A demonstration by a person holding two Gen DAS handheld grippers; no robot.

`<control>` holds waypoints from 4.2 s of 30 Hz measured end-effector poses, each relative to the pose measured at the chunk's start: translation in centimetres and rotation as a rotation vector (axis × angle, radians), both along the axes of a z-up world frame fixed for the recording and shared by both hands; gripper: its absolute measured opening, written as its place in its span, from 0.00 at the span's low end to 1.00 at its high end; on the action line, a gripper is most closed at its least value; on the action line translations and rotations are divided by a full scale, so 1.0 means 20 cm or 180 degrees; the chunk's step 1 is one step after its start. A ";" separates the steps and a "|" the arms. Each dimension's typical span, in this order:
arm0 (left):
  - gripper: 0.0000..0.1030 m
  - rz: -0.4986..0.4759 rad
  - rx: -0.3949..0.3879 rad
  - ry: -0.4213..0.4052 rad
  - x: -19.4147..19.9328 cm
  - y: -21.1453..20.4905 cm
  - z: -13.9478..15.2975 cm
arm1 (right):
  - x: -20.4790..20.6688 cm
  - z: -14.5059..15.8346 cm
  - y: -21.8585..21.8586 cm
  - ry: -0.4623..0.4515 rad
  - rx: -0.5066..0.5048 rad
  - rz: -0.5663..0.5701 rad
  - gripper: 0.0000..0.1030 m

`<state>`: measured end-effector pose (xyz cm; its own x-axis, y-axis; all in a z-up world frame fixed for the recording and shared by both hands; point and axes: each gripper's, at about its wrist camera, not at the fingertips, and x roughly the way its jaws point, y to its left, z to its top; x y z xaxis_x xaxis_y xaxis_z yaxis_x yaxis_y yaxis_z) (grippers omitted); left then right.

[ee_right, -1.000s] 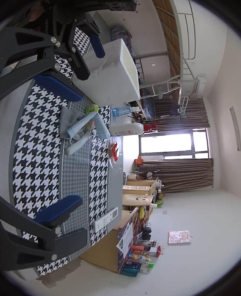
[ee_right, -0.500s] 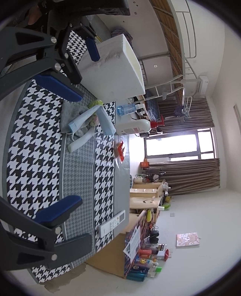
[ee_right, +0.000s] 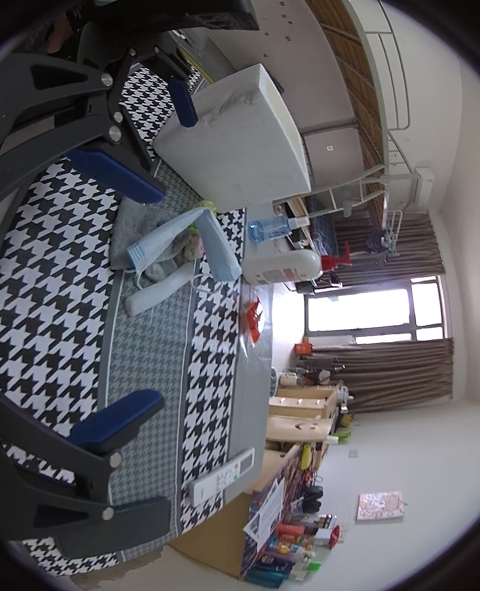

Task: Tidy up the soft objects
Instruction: 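Close the right tool on the light blue mask and lift it, then grasp the grey cloth with the left tool while the right tool holds the blue mask, then lift the grey cloth toward the foam box with the left tool while the right tool carries the mask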

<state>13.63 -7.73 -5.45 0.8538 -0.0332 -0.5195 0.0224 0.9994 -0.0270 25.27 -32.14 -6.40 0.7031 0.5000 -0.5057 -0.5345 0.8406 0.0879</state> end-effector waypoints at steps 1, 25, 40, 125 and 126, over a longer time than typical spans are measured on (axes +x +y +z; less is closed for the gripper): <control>0.99 0.0014 0.0008 0.0009 0.00 0.00 0.00 | 0.01 -0.01 0.01 0.0023 -0.0004 0.0037 0.99; 0.99 0.0229 0.0061 0.0141 0.00 0.04 -0.07 | 0.22 -0.12 0.29 0.0519 -0.0210 0.0683 0.48; 0.99 0.0241 0.0116 0.0188 0.07 0.00 -0.10 | 0.24 -0.18 0.34 0.0653 -0.0275 0.0855 0.15; 0.14 -0.0322 -0.0068 0.0830 0.33 -0.18 -0.21 | 0.26 -0.24 -0.23 0.0857 0.0283 -0.0147 0.65; 0.13 -0.0339 -0.0050 0.0800 0.32 -0.18 -0.20 | 0.27 -0.24 -0.23 0.0870 0.0307 -0.0153 0.65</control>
<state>20.00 -11.41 -9.41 0.6893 -0.1257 -0.7135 0.1180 0.9912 -0.0606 30.60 -36.77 -11.14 0.5714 0.5243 -0.6313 -0.4397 0.8452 0.3040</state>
